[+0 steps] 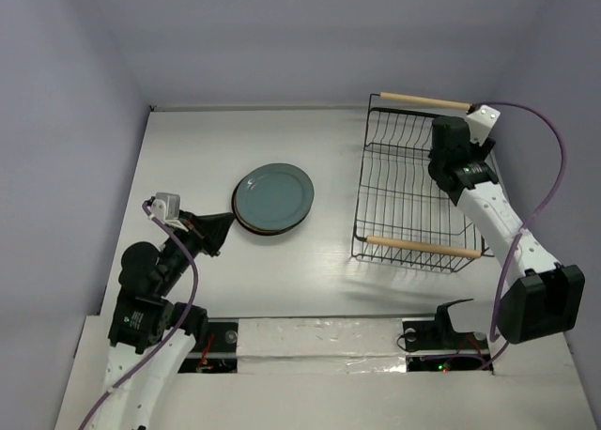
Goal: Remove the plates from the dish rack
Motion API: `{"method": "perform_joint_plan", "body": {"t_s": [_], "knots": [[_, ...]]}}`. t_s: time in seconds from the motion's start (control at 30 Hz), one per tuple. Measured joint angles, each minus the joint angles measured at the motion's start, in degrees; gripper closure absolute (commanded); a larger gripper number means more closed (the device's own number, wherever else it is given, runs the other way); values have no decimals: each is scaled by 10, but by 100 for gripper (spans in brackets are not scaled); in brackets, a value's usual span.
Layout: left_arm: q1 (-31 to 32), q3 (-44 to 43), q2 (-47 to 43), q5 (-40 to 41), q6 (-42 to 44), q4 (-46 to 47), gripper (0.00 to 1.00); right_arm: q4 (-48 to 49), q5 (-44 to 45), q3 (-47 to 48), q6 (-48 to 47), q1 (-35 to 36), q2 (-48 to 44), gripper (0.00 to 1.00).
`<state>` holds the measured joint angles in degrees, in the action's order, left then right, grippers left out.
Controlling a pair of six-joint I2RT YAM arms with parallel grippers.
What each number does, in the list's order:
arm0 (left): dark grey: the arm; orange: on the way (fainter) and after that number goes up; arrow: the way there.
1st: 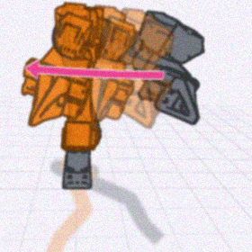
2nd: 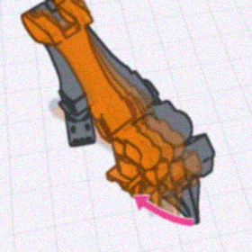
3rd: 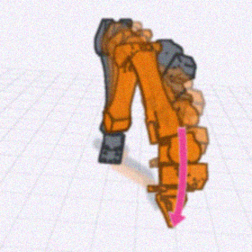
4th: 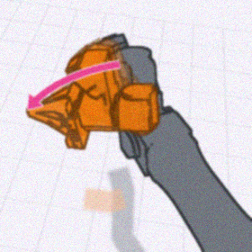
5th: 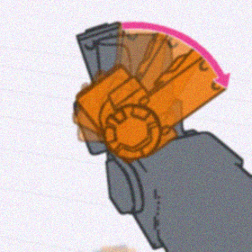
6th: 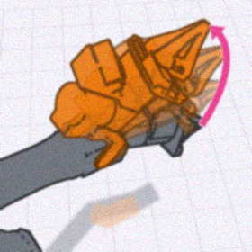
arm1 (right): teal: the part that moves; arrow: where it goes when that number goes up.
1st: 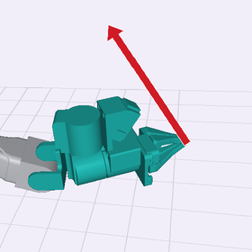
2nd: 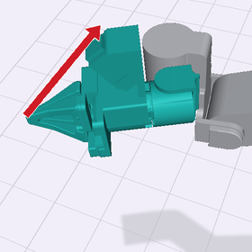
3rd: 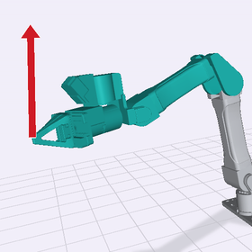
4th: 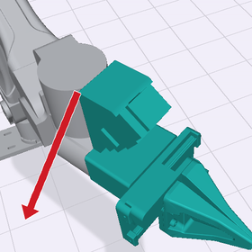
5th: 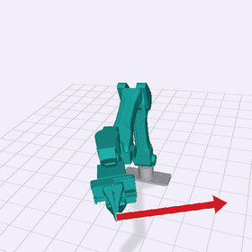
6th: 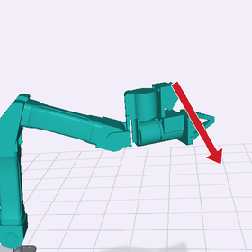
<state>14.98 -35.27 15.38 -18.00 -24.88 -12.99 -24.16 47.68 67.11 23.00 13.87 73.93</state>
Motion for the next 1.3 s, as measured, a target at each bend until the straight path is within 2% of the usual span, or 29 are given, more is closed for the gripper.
{"method": "perform_joint_plan", "body": {"t_s": [0.17, 0.3, 0.47, 0.57, 0.6, 0.63, 0.8, 1.0, 1.13, 1.3], "knots": [[16, 0, -14, 0, 0, -1, 97, -8, -17, 6, -30, -53, 59, 29], [23, 0, -25, 1, 0, -1, 94, -14, -36, 28, -49, -78, 124, 42], [37, 0, -35, 3, 0, -1, 94, -9, -55, 46, -82, -113, 182, 50], [41, 0, -38, 3, 0, -1, 93, -11, -56, 67, -104, -116, 209, 61], [43, 0, -39, 3, 0, -1, 93, -11, -55, 75, -111, -116, 217, 69], [45, 0, -40, 3, 0, -1, 93, -13, -49, 81, -120, -116, 222, 81], [49, 0, -44, 3, 0, -1, 92, -16, -54, 86, -144, -110, 212, 100], [49, 0, -43, 4, 0, -1, 91, -34, -53, 90, -172, -107, 200, 100], [49, 0, -43, 5, 0, -1, 84, -51, -32, 90, -197, -95, 176, 100], [49, 0, -43, 9, -1, -2, 59, -62, -10, 90, -201, -85, 129, 100]]}}
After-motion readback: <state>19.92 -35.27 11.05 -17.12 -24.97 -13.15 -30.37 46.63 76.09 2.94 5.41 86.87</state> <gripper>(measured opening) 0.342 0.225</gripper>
